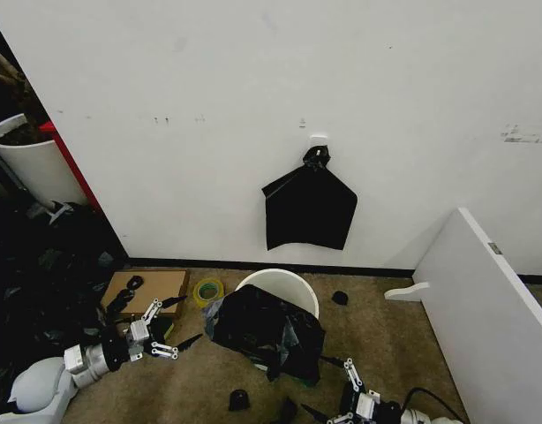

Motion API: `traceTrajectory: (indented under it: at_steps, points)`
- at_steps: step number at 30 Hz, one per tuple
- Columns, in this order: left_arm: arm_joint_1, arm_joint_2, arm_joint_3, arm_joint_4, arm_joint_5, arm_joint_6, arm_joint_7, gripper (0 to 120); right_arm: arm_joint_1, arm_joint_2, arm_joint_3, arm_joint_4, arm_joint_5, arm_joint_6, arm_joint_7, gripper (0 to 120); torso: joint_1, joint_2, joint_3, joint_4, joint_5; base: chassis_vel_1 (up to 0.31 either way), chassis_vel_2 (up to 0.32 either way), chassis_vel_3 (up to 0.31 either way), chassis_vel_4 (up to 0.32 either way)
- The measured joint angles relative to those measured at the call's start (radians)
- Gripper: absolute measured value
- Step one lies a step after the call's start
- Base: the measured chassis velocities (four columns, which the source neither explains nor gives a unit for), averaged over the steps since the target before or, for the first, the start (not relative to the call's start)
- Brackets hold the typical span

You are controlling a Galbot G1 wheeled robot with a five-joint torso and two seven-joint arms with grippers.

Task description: Place the garbage bag over the trash bin.

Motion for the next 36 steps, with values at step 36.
traceTrajectory:
  at_steps: [36]
  points:
    - [0.191,-0.232,0.006,-0.14,-0.005,-0.243,-0.708,100,0.841,0.132,-0.342,-0.116,0.209,-1.575,0.57,100,0.0,0.0,0.0,0.0003,0.0001,0.0,0.0,0.0,0.0]
